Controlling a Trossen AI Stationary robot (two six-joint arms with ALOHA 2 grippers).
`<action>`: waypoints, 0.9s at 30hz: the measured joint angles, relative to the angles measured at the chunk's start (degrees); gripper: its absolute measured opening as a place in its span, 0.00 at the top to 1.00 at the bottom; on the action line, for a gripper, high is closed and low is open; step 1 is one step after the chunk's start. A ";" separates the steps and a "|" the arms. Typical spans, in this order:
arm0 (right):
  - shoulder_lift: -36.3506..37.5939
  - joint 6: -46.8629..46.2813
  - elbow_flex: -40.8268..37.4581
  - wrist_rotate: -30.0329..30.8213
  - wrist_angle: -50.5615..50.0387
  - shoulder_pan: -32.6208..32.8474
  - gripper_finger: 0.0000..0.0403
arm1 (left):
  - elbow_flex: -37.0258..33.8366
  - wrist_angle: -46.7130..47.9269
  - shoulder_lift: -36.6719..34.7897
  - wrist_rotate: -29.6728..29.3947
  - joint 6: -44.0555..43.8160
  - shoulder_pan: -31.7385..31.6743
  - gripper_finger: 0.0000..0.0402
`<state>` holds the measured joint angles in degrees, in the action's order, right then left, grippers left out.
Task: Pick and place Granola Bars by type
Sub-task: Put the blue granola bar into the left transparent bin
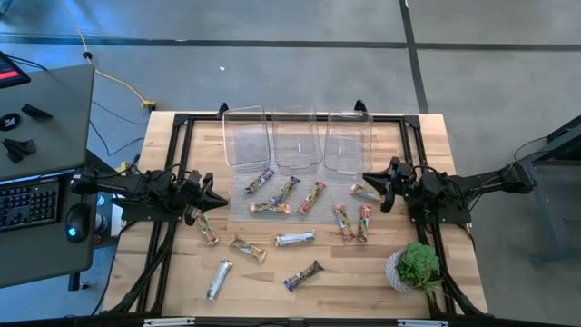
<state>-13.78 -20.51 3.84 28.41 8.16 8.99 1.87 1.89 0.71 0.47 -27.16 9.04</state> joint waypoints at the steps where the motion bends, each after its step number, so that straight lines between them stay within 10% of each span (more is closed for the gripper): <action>1: 0.00 0.04 0.00 2.14 0.37 -0.02 0.92 | 0.00 0.00 0.02 0.00 0.00 -0.02 0.98; 17: 0.00 8.42 0.00 15.35 0.72 0.00 0.92 | 0.00 -1.74 0.02 -0.29 -3.10 -0.01 0.98; 27: 0.00 11.97 0.00 15.73 0.74 -0.02 0.92 | 0.02 -1.36 0.44 -11.57 -2.30 -0.02 0.98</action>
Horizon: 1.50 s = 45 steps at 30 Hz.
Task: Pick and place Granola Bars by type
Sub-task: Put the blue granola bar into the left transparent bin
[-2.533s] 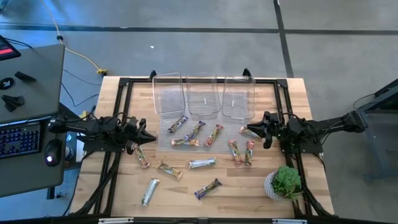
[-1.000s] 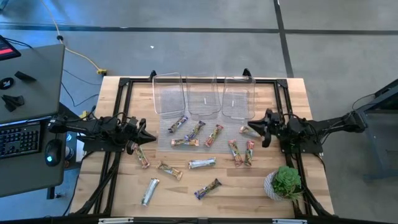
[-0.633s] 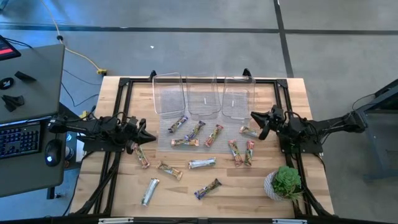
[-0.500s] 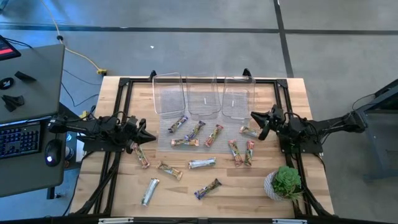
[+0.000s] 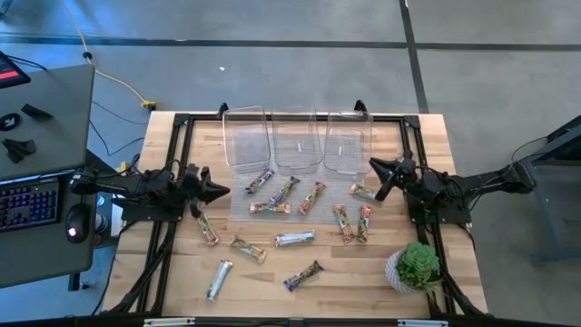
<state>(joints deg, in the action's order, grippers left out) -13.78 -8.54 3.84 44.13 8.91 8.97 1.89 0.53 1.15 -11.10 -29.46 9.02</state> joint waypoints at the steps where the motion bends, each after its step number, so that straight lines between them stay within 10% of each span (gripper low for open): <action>1: 0.00 -0.16 0.00 -0.21 -0.02 0.00 0.92 | 0.00 0.05 0.26 0.25 0.79 0.00 0.98; 19: -0.11 -0.22 0.00 -8.31 -2.16 0.02 0.92 | -0.07 -0.78 3.35 -2.57 -0.80 0.02 0.97; 29: -0.11 1.99 0.00 -7.22 -1.68 0.02 0.92 | 0.00 -5.49 5.92 -12.34 8.54 0.00 0.73; 37: -0.11 4.06 0.00 -7.21 -1.70 0.02 0.92 | 11.36 -5.78 10.35 -15.86 31.32 0.00 0.66; 45: -0.11 4.07 0.00 -7.21 -1.67 0.02 0.92 | 22.65 7.80 28.56 -16.44 26.57 0.00 0.66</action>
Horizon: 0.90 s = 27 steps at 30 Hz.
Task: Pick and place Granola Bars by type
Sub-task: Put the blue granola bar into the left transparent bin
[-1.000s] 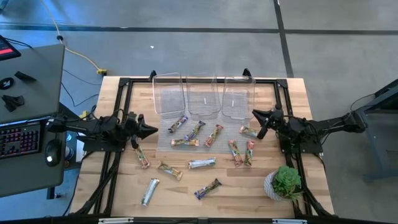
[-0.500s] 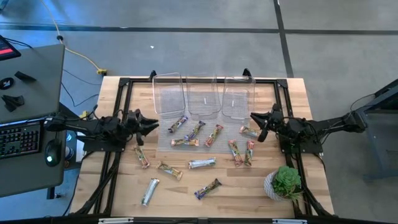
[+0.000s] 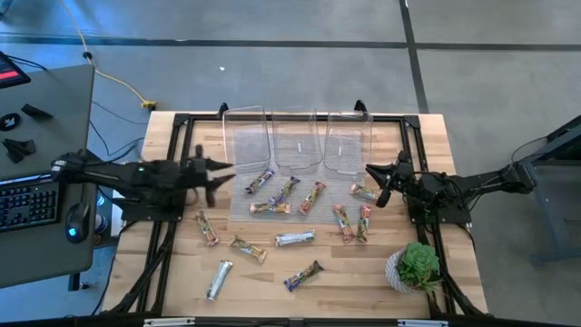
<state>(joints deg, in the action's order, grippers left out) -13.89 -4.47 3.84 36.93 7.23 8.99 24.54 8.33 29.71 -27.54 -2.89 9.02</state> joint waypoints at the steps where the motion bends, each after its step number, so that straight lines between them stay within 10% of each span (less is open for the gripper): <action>1: 0.00 -0.10 0.00 -0.01 0.03 0.00 0.92 | 0.37 0.11 2.85 0.74 -2.06 0.00 0.66; 14: 0.00 -1.53 0.00 2.23 -0.08 0.00 0.92 | 0.93 -2.19 34.67 5.02 -29.94 0.02 0.66; 27: 0.00 -1.51 0.00 2.29 -0.92 0.00 0.92 | 0.96 -2.48 46.08 -5.37 -32.02 0.00 0.66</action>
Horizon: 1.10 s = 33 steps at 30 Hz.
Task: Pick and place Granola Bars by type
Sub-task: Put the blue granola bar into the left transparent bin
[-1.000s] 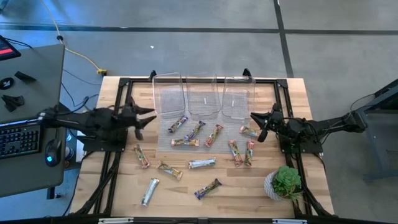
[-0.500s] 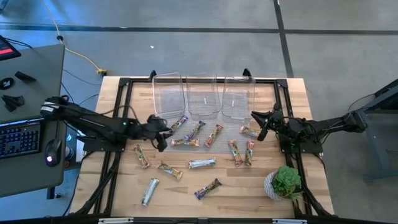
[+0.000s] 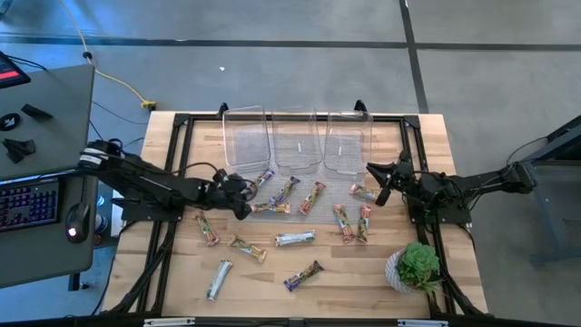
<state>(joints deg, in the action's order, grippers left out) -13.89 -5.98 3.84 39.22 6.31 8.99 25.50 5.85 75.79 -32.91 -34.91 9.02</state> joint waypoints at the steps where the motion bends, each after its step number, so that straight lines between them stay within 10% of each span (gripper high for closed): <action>1: 0.00 0.02 0.02 0.04 -0.08 0.00 0.92 | 0.00 0.00 0.30 0.50 -0.33 0.00 0.66; 24: 0.00 0.02 0.00 0.00 -1.05 0.00 0.92 | -0.02 -6.86 9.22 -2.23 -3.12 0.00 0.67; 33: -0.01 0.02 0.02 -0.01 -2.38 -0.01 0.92 | 0.00 -9.92 10.73 -1.25 -3.26 0.04 0.96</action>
<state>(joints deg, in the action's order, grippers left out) -13.90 -5.96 3.85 39.21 3.93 8.98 25.50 -4.07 86.52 -34.15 -38.17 9.06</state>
